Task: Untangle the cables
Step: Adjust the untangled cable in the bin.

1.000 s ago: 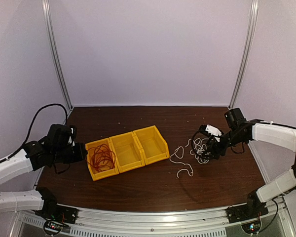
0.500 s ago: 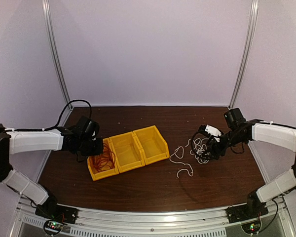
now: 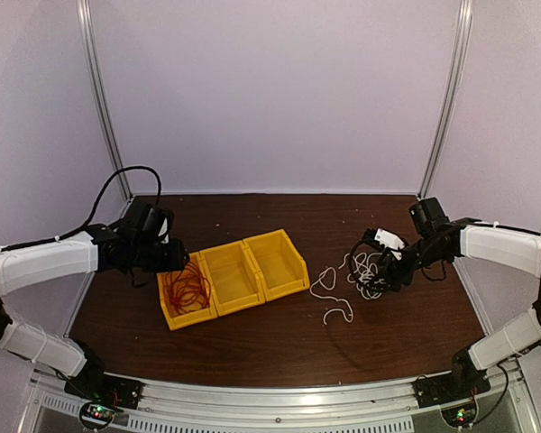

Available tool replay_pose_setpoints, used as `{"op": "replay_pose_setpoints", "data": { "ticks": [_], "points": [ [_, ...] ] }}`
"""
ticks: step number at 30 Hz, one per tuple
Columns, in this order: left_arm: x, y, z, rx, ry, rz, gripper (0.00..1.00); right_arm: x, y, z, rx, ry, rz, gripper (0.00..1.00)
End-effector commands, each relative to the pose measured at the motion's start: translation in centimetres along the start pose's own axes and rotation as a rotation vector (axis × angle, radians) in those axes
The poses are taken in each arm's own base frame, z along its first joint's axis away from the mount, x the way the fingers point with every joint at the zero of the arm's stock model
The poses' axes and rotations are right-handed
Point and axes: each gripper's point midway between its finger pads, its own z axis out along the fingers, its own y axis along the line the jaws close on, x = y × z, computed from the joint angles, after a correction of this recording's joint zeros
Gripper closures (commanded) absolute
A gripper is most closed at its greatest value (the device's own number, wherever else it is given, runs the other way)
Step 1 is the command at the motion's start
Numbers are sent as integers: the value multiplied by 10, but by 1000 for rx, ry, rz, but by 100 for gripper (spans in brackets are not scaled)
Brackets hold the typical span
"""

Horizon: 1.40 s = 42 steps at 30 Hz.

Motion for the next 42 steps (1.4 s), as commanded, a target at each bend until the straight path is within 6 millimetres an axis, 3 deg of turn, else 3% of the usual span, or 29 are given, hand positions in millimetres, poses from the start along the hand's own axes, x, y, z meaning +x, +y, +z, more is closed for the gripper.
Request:
{"op": "replay_pose_setpoints", "data": {
  "ticks": [1, 4, 10, 15, 22, 31, 42],
  "points": [
    [-25, -4, -26, -11, -62, 15, 60, 4, 3, 3, -3, 24, -12, 22],
    [-28, -12, -31, 21, -50, 28, 52, 5, 3, 4, -3, 25, -13, 22],
    [-8, -61, -18, 146, 42, 80, 46, 5, 3, 4, -2, 31, -13, 22],
    [14, -70, -1, 117, 137, 96, 46, 6, 3, 4, -1, 33, -14, 22],
    [26, -51, 6, 20, 181, 103, 60, 7, 3, 4, 0, 35, -14, 22],
    [29, -38, 1, -16, 159, 106, 99, 8, 2, 6, 1, 42, -14, 22],
    [56, -3, 13, -132, 186, 123, 100, 8, 3, 5, -1, 41, -14, 22]
  ]
}}
